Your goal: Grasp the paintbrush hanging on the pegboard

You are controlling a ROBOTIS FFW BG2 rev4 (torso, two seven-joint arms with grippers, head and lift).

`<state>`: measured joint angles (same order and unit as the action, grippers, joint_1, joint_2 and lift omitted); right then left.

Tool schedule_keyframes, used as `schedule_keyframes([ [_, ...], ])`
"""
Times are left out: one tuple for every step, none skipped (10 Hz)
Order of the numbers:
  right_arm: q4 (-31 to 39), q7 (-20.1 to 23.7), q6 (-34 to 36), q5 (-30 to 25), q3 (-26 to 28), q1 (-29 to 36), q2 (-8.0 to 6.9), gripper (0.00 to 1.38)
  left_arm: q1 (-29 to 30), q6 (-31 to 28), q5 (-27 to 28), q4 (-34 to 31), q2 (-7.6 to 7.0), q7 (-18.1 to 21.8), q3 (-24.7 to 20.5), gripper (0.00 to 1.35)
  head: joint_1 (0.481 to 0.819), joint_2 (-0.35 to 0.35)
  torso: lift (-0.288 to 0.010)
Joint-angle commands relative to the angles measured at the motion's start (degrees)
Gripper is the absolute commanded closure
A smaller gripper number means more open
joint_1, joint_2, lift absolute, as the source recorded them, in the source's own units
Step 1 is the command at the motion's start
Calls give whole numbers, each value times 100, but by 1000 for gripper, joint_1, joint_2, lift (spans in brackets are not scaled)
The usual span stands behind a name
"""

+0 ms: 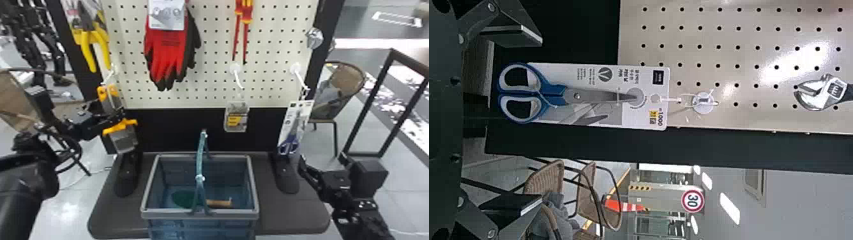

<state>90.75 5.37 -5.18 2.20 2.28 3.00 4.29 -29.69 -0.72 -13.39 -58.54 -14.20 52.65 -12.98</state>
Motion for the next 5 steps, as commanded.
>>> schedule_keyframes([
  [-5, 8, -1, 9, 0, 8, 1, 182, 7, -51, 3, 0, 23, 0, -3, 179, 549, 0, -100],
  [-5, -1, -1, 17, 0, 8, 1, 182, -2, -68, 12, 0, 23, 0, -3, 179, 549, 0, -100],
  [-5, 8, 17, 26, 0, 8, 1, 182, -20, -130, 47, 0, 23, 0, -3, 206, 549, 0, -100],
  [4, 17, 52, 44, 0, 8, 1, 182, -28, -262, 126, 0, 5, 9, -3, 381, 549, 0, -100],
  [4, 43, 105, 70, 0, 8, 1, 182, -90, -508, 328, 0, -3, 79, -29, 730, 549, 0, -100],
])
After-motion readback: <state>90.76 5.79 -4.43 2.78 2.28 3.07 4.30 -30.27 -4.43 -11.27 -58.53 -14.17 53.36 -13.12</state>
